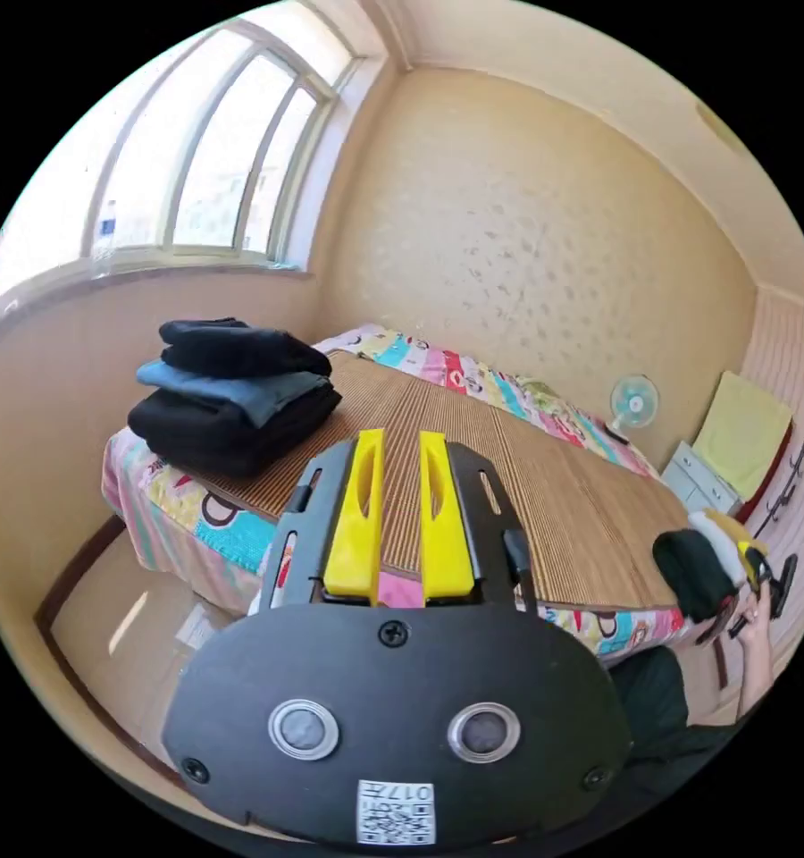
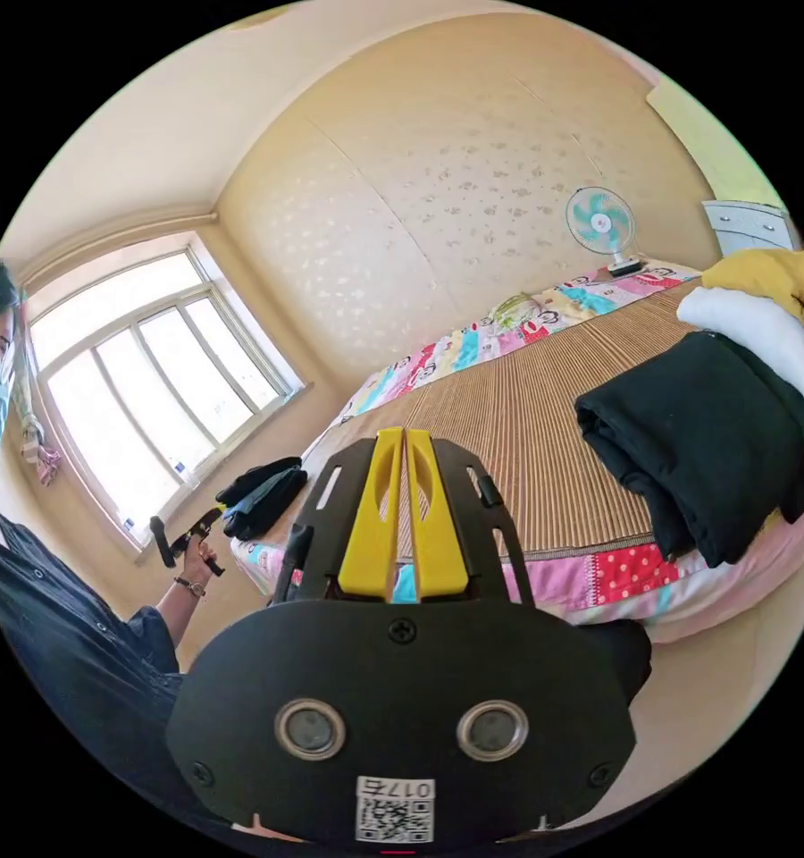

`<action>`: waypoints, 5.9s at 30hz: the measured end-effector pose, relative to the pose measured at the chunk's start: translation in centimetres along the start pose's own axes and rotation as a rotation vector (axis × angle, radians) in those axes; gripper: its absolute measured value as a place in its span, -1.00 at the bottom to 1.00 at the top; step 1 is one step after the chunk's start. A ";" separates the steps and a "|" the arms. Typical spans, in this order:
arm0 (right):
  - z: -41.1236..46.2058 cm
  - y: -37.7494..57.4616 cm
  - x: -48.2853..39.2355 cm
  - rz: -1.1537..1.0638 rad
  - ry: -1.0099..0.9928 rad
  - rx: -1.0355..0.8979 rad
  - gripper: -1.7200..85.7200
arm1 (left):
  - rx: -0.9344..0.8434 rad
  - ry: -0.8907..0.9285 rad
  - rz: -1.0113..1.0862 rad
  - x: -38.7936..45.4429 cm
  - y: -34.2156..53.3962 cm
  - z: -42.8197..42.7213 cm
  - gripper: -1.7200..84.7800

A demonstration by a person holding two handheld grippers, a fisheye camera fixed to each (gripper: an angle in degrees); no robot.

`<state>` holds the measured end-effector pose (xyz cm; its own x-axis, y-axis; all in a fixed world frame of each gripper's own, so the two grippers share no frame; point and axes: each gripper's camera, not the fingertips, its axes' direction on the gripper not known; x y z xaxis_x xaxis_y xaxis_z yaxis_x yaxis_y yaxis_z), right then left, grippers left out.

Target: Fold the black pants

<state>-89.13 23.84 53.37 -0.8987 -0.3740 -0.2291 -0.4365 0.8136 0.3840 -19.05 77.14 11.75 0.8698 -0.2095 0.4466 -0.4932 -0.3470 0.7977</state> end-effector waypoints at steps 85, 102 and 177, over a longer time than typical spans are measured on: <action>15.2 16.6 19.8 -0.537 -0.012 -0.549 -0.66 | -0.781 0.841 0.268 27.3 10.5 22.2 -0.85; 41.2 21.5 19.7 -1.023 -0.053 -1.472 -0.88 | -0.864 0.694 0.238 24.5 6.7 25.5 -0.86; 25.6 5.8 2.0 -0.601 0.240 -0.039 -0.88 | -0.081 0.454 0.247 13.8 1.5 6.2 -0.93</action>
<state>-92.39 39.17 32.21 -0.4795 -0.8521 -0.2100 -0.8638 0.4160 0.2843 -7.86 68.02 16.59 0.6543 0.1472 0.7418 -0.6975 -0.2617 0.6671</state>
